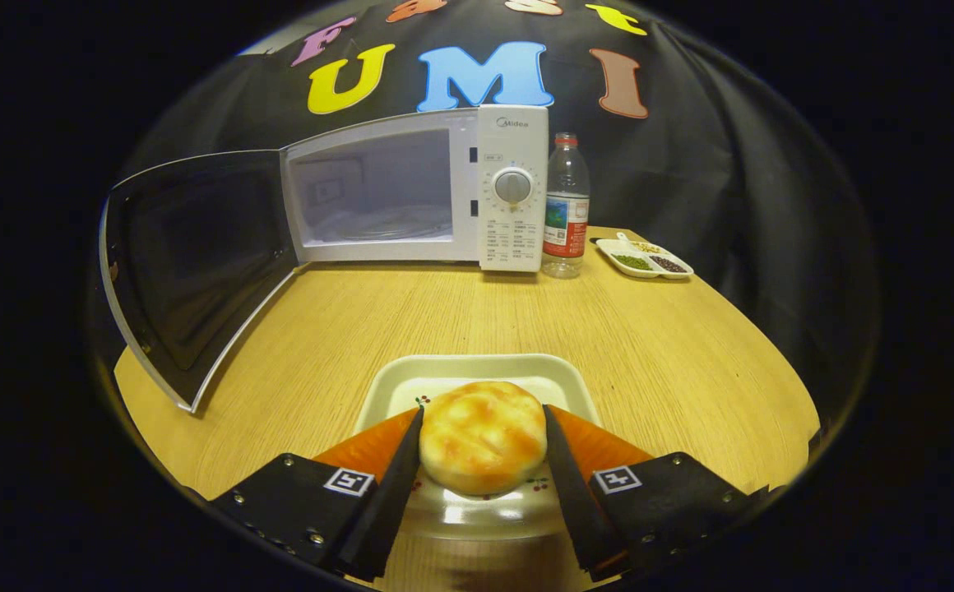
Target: Open the microwave, put the food inside, and close the microwave door.
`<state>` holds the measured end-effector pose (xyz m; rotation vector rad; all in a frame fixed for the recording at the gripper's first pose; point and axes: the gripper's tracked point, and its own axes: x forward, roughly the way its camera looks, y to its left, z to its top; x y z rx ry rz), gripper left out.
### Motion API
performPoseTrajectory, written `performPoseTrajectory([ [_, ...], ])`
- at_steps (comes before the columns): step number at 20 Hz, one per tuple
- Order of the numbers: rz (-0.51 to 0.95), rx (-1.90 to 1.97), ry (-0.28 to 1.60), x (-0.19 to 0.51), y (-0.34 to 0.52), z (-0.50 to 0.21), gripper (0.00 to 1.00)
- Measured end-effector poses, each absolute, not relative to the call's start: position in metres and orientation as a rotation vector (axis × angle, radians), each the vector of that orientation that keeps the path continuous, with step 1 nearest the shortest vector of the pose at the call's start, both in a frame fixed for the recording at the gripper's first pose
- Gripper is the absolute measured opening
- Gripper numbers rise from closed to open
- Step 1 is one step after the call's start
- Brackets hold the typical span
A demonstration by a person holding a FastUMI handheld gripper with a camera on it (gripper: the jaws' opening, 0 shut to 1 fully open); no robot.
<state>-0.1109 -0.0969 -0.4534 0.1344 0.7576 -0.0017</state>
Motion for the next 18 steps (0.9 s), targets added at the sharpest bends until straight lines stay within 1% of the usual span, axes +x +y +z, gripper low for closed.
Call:
performPoseTrajectory([
  [1,-0.010,0.136,0.757,-0.112,-0.098,-0.453,0.82],
  [2,-0.010,0.143,0.738,-0.112,-0.097,-0.450,0.77],
  [4,0.008,0.144,0.703,-0.111,-0.091,-0.444,0.76],
  [7,0.054,0.160,0.704,-0.111,-0.072,-0.436,0.77],
  [14,0.114,0.194,0.540,-0.048,-0.022,-0.368,0.76],
  [18,0.123,0.197,0.480,-0.009,0.009,-0.355,0.76],
])
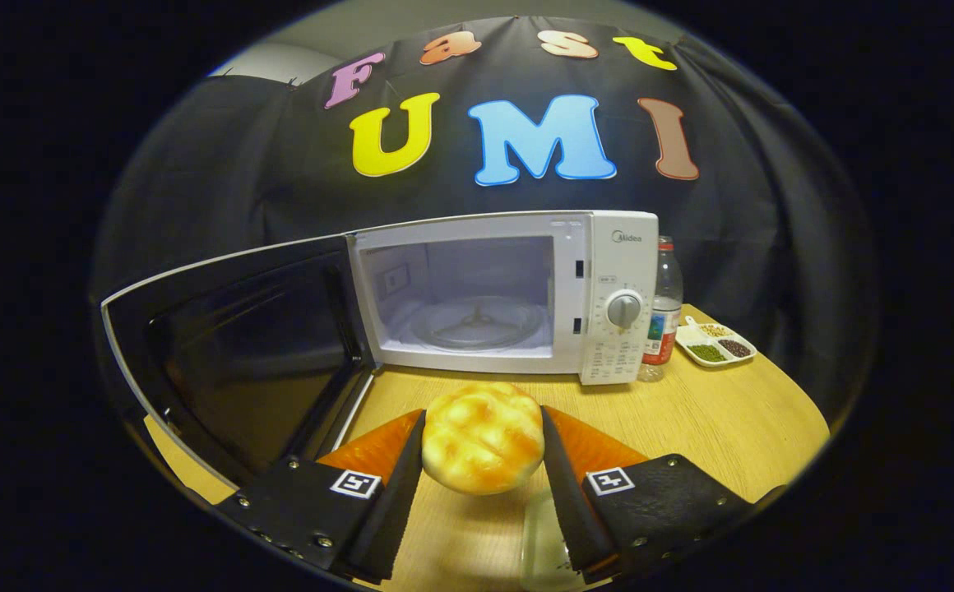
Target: Open the microwave, put the food inside, and close the microwave door.
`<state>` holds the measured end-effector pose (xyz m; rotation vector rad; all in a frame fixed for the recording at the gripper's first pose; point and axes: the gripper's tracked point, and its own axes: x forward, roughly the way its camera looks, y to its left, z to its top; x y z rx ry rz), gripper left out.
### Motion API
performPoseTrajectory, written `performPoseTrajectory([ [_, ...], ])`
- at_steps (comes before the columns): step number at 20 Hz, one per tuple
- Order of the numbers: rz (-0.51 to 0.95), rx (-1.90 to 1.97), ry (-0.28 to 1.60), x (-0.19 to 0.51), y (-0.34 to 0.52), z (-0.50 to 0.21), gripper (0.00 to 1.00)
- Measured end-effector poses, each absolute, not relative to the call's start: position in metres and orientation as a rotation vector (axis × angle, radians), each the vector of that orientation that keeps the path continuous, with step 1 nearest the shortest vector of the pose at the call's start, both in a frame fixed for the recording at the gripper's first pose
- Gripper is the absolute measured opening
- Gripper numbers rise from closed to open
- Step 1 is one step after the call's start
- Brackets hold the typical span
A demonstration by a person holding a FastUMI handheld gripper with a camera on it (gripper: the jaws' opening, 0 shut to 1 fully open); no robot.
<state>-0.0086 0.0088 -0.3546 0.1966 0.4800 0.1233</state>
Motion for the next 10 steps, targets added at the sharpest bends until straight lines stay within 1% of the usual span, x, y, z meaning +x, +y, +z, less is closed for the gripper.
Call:
performPoseTrajectory([
  [6,0.100,0.295,0.419,0.053,0.035,-0.349,0.76],
  [8,0.069,0.344,0.398,0.080,0.038,-0.348,0.76],
  [10,0.091,0.384,0.390,0.103,0.051,-0.348,0.76],
])
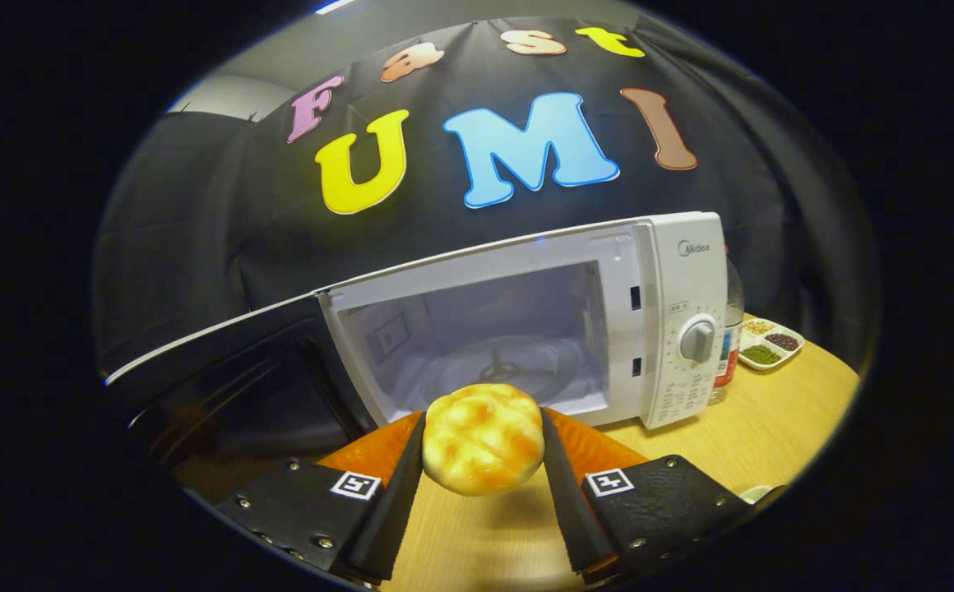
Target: Open the microwave, put the food inside, and close the microwave door.
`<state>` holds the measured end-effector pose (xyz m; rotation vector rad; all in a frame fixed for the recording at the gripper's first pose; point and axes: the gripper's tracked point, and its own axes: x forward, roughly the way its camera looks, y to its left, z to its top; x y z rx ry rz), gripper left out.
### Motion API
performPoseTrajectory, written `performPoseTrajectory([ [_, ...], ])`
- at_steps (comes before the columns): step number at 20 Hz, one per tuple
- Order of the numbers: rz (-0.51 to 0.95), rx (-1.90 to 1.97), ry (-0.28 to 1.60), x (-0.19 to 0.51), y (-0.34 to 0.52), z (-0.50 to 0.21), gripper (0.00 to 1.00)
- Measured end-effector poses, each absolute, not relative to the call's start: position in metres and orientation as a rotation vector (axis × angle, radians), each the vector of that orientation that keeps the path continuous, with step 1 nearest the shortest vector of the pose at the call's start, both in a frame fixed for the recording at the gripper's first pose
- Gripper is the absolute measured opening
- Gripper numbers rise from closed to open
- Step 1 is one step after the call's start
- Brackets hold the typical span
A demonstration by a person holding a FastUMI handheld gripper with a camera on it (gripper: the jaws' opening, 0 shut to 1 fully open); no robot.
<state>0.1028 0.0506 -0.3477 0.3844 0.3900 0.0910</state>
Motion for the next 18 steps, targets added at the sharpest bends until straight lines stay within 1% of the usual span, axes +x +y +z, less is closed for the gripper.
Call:
performPoseTrajectory([
  [6,0.111,0.501,0.443,0.166,0.079,-0.373,0.76],
  [13,-0.022,0.545,0.444,0.225,0.064,-0.408,0.76],
  [16,-0.033,0.557,0.428,0.240,0.064,-0.414,0.76],
  [17,-0.026,0.560,0.420,0.243,0.065,-0.415,0.79],
  [18,-0.020,0.565,0.419,0.245,0.067,-0.418,0.79],
])
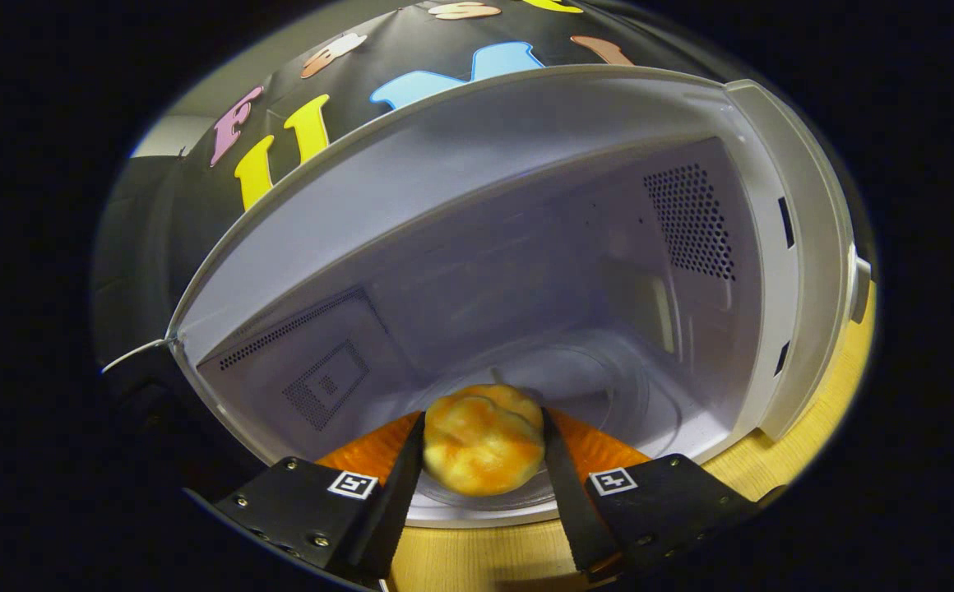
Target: Open the microwave, put the food inside, and close the microwave door.
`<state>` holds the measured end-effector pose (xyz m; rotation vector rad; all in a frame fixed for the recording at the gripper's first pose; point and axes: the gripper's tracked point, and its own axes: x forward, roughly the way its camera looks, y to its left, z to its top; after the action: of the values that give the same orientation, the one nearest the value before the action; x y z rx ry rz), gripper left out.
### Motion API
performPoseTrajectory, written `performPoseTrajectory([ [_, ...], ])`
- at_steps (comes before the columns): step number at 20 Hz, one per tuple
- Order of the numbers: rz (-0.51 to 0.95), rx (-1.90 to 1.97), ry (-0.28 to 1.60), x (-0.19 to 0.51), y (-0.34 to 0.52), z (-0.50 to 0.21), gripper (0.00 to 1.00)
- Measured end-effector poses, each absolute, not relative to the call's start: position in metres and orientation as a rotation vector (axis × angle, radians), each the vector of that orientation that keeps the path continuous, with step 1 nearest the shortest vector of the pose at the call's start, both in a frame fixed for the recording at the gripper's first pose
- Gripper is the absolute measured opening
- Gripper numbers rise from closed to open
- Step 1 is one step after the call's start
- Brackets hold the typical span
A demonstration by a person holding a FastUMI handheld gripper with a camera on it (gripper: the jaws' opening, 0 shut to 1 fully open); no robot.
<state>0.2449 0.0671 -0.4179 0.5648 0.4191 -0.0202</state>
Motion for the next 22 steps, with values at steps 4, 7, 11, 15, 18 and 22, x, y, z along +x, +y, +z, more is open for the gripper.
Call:
performPoseTrajectory([
  [4,-0.013,0.593,0.448,0.244,0.071,-0.427,0.97],
  [7,-0.043,0.496,0.391,0.234,0.057,-0.403,0.98],
  [11,0.100,0.476,0.318,0.188,0.075,-0.337,0.98],
  [15,0.278,0.472,0.217,0.127,0.091,-0.276,0.97],
  [18,0.392,0.490,0.212,0.083,0.097,-0.243,0.97],
  [22,0.510,0.476,0.093,0.020,0.103,-0.176,0.97],
])
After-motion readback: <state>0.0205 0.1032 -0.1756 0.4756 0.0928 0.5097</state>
